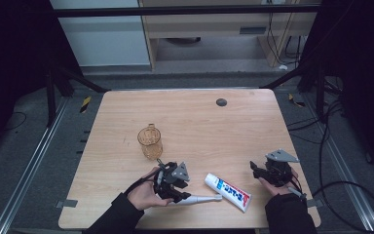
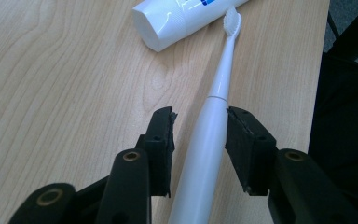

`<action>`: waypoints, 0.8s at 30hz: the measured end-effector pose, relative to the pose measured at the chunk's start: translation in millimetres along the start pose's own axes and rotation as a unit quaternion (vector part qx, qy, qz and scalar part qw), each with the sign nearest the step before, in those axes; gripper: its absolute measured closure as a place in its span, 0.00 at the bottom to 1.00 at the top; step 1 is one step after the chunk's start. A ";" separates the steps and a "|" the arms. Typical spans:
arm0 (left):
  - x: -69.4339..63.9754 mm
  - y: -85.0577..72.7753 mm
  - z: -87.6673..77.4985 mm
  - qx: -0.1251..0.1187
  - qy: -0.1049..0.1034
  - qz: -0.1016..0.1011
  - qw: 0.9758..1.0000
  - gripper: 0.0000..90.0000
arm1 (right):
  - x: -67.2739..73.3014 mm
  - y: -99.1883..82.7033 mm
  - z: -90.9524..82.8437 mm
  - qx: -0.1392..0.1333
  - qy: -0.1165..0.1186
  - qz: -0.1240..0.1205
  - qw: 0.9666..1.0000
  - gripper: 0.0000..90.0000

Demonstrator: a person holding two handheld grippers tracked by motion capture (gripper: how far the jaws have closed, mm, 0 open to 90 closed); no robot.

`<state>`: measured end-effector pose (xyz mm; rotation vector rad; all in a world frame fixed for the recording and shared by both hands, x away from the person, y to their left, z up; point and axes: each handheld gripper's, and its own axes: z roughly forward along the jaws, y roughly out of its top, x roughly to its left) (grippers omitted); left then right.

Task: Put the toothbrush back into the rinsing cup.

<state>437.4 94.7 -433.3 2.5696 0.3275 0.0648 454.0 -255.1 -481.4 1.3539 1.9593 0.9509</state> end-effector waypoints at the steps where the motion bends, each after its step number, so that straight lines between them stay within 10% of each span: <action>1: 0.0 0.0 0.0 0.000 0.000 0.000 1.000 0.66 | 0.0 0.0 0.0 0.000 0.000 0.000 1.000 0.35; 24: -5.1 7.5 21.5 0.051 -0.007 0.023 0.998 0.58 | -0.2 0.9 2.5 0.007 -0.002 -0.002 1.000 0.35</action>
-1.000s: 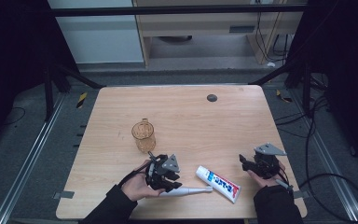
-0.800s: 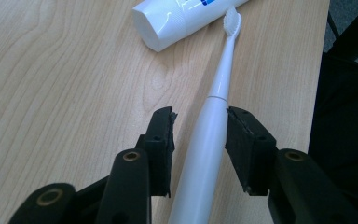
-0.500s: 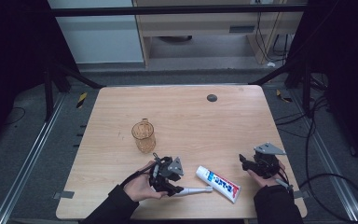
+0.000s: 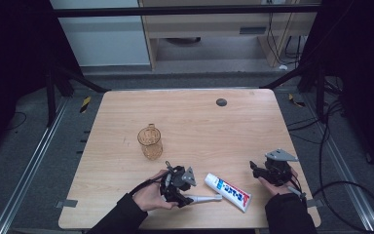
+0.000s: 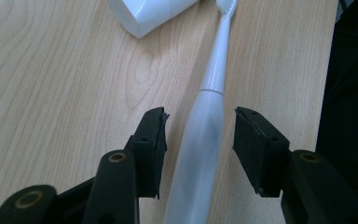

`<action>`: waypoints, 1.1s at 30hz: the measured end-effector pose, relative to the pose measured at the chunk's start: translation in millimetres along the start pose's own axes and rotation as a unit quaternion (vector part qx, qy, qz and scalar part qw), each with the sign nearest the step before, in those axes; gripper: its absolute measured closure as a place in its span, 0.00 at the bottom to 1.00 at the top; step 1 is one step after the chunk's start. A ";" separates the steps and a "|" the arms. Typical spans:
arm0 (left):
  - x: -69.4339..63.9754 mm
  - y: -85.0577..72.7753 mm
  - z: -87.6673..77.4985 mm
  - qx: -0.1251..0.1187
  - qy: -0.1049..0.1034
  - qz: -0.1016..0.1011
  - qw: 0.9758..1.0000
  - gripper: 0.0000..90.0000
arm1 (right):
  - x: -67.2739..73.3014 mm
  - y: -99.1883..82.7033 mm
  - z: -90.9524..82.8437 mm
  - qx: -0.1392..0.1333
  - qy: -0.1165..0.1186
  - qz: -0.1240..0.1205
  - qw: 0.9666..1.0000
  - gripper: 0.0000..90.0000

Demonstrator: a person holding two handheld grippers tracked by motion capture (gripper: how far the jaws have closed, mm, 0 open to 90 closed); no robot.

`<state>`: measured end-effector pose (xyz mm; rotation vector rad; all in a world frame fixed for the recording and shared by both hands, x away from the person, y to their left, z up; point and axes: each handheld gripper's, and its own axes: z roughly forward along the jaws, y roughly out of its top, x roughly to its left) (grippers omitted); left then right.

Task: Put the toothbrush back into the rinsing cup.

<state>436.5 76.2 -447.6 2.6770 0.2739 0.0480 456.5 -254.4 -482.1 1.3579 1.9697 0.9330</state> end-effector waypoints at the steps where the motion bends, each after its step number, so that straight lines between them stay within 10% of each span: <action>1: -0.3 0.4 1.1 0.003 -0.001 0.002 1.000 0.58 | -0.1 0.0 0.0 0.000 0.000 0.000 1.000 0.35; 33: -3.0 4.2 22.9 0.048 -0.010 0.013 0.999 0.62 | 0.6 0.3 1.7 0.006 0.002 -0.001 1.000 0.36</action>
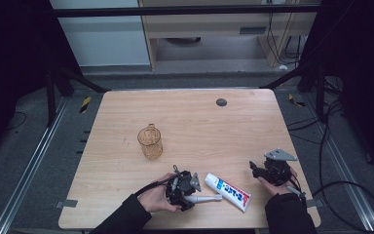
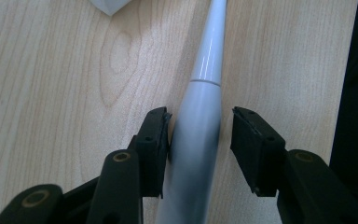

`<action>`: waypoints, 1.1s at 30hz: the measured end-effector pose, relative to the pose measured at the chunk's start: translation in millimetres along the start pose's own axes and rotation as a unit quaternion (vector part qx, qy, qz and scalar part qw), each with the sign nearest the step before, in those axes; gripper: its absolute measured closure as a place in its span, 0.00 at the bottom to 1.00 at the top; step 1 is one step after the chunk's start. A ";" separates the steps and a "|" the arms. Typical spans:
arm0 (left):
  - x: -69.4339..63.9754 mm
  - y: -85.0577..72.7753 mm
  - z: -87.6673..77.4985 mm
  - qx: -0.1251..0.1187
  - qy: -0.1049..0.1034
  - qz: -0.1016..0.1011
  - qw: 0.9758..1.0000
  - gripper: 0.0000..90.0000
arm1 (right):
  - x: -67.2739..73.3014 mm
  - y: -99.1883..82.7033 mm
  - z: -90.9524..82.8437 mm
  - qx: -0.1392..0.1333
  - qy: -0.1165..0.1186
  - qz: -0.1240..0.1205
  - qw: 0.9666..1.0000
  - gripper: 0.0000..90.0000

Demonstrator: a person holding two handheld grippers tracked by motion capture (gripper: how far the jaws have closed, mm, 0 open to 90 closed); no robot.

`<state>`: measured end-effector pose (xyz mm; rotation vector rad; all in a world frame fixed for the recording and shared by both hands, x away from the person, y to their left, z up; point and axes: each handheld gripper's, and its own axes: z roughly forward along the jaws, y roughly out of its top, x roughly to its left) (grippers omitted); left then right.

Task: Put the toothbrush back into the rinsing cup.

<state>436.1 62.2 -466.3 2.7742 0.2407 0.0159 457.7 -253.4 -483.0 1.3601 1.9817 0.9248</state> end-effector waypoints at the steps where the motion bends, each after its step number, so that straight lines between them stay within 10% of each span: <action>1: 0.2 0.5 0.3 0.002 0.000 0.001 1.000 0.62 | 0.1 0.1 0.0 0.000 0.000 0.000 1.000 0.36; 33: 2.1 5.5 2.6 0.022 -0.002 0.010 1.000 0.73 | 0.5 -0.8 0.3 0.000 0.002 -0.004 1.000 0.36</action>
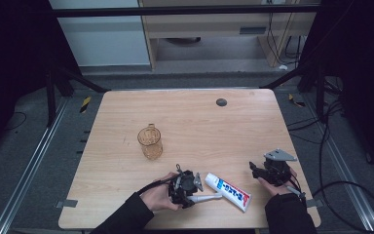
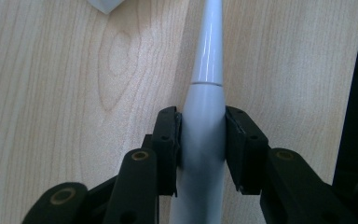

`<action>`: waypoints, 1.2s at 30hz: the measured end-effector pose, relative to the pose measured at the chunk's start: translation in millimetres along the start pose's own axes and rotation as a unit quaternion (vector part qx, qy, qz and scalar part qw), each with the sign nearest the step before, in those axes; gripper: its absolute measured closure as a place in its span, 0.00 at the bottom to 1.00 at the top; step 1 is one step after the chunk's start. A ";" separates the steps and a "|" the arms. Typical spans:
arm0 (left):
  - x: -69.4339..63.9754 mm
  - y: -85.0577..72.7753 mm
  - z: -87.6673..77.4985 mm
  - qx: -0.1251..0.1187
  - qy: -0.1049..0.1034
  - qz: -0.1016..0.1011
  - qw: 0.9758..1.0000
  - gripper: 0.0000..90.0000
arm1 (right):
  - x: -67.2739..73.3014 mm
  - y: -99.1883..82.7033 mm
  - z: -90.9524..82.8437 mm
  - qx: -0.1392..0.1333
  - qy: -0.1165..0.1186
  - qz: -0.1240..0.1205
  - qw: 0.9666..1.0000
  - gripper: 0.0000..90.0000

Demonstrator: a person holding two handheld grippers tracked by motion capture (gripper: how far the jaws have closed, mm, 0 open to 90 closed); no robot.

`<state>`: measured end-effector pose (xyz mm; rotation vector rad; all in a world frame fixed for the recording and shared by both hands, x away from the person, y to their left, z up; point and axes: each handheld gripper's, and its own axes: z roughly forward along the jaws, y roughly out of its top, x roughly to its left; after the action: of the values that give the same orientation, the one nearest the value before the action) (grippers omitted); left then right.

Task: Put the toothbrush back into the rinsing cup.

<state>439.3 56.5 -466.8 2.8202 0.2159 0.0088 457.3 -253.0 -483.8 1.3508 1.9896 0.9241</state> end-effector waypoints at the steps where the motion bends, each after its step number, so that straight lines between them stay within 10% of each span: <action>1: -0.6 0.2 0.2 -0.001 0.000 0.001 1.000 0.74 | -0.1 0.1 -0.1 0.001 0.000 0.001 1.000 0.36; 15: -0.4 -0.8 -3.0 -0.003 -0.015 -0.006 1.000 0.74 | -0.6 -0.3 0.4 0.002 0.000 0.001 1.000 0.37; 36: 8.6 -13.3 -48.0 -0.090 0.022 -0.058 0.994 0.75 | -0.7 -0.7 0.7 0.001 -0.001 0.002 1.000 0.37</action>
<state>444.4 85.0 -425.4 2.6262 0.3704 0.0617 457.7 -253.7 -484.7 1.3577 1.9874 0.9231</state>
